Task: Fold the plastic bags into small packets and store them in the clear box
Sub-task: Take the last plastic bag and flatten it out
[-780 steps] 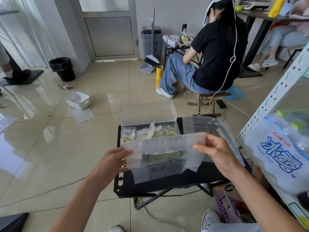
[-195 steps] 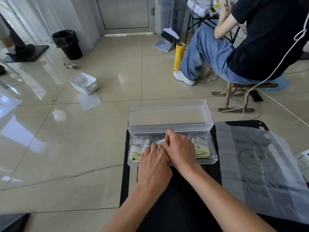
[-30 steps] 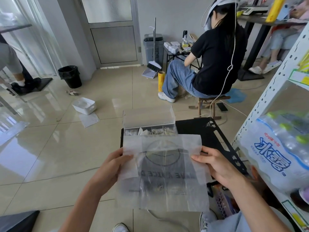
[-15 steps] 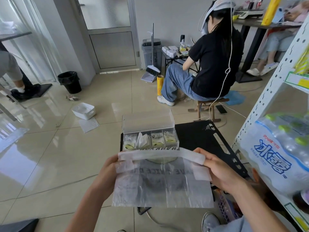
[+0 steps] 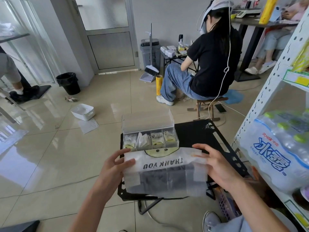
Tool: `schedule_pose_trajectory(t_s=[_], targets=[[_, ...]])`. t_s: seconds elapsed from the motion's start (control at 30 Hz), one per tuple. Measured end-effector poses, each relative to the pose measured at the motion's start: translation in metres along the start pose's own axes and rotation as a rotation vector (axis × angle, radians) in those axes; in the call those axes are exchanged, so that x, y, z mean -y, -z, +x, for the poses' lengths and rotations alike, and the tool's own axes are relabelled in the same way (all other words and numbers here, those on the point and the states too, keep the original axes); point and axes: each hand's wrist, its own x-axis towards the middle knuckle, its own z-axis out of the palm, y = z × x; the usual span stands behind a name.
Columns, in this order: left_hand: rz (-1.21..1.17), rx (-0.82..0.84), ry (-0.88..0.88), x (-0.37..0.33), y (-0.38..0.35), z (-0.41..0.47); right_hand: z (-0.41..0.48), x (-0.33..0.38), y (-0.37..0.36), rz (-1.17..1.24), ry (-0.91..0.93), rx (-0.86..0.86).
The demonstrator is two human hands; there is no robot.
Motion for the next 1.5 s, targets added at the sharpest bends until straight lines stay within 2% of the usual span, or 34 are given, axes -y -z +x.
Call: schedule_pose_trajectory(t_s=[0.17, 0.23, 0.37, 0.4, 0.47, 0.6, 0.73, 0.83, 1.07, 1.17, 1.27, 1.5], targets=[[0.045, 0.043, 0.102, 0.0, -0.008, -0.006, -0.005, 0.005, -0.005, 0.047, -0.056, 0.068], [0.087, 0.069, 0.065, 0.002, -0.007, -0.009, -0.007, 0.003, -0.006, 0.008, -0.08, 0.03], [0.339, -0.034, -0.04, 0.002, -0.015, -0.01, -0.004, -0.003, -0.007, -0.407, 0.011, -0.13], [0.397, -0.07, -0.075, 0.004, -0.016, -0.009, -0.003, -0.004, -0.009, -0.428, 0.04, -0.171], [0.436, -0.104, -0.134, 0.006, -0.019, -0.007, -0.003, -0.002, -0.013, -0.294, 0.024, -0.222], [0.358, -0.13, -0.196, 0.009, -0.024, -0.006, -0.007, 0.002, -0.016, -0.117, -0.149, -0.064], [0.188, 0.042, -0.047, 0.001, -0.024, -0.011, -0.006, -0.001, -0.014, -0.214, -0.075, -0.107], [0.167, 0.149, 0.051, 0.002, -0.017, -0.011, -0.003, -0.002, -0.012, -0.265, -0.058, -0.115], [0.135, 0.188, 0.118, 0.006, -0.004, -0.009, -0.009, 0.008, 0.004, -0.053, -0.187, 0.155], [0.004, 0.253, 0.144, 0.003, 0.002, -0.01, -0.006, 0.009, 0.005, -0.015, -0.189, 0.093], [-0.047, 0.231, 0.16, -0.002, 0.006, -0.01, -0.004, 0.009, 0.006, 0.052, -0.184, 0.091], [0.201, 0.141, 0.059, -0.003, 0.001, -0.009, 0.0, 0.004, 0.002, 0.063, -0.196, 0.056]])
